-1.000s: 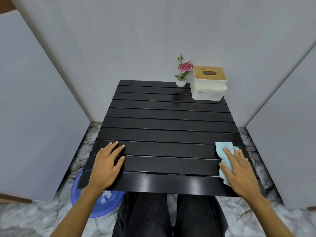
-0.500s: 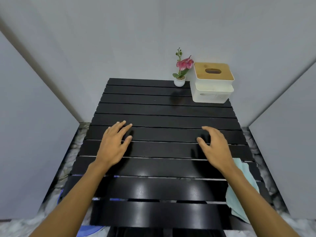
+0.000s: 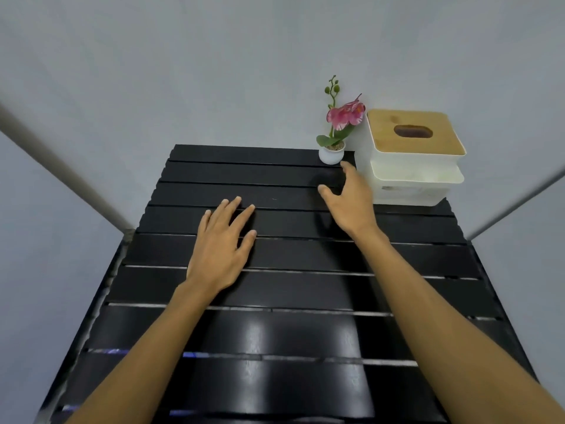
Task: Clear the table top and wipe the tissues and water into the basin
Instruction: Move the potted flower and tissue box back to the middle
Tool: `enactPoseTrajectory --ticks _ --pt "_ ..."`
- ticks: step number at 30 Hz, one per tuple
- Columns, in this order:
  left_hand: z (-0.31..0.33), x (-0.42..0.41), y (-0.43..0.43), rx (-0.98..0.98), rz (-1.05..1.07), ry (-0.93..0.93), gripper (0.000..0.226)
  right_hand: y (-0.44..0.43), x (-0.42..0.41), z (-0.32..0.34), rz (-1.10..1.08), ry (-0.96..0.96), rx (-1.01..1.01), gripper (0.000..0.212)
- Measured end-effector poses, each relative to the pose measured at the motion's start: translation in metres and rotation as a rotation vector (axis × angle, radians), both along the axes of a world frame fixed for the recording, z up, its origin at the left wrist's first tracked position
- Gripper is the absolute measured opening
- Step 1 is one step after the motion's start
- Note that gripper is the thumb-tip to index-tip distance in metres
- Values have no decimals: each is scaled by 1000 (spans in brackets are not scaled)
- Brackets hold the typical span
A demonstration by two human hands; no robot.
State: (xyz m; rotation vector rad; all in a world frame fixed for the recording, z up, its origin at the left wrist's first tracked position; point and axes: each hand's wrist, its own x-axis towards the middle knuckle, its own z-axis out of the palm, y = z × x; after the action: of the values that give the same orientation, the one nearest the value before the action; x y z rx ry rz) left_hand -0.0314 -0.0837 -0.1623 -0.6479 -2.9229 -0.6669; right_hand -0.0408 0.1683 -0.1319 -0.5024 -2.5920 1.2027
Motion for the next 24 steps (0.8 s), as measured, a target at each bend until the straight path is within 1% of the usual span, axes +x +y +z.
enactPoseTrajectory --ticks 5,8,12,16,24 --pt "-2 -3 0 -34 16 -4 53 5 -46 -10 -106 101 -50 49" --pt "-3 -3 0 -18 18 4 52 11 -63 -17 -114 159 -34 47" --pt "-4 -5 1 -18 23 3 51 14 -75 -21 -169 172 -41 42" --pt "-5 -5 1 -18 25 -3 52 16 -79 -22 -210 217 -79 33" --pt "-4 -5 2 -18 28 -7 52 11 -81 -20 -248 253 -108 33"
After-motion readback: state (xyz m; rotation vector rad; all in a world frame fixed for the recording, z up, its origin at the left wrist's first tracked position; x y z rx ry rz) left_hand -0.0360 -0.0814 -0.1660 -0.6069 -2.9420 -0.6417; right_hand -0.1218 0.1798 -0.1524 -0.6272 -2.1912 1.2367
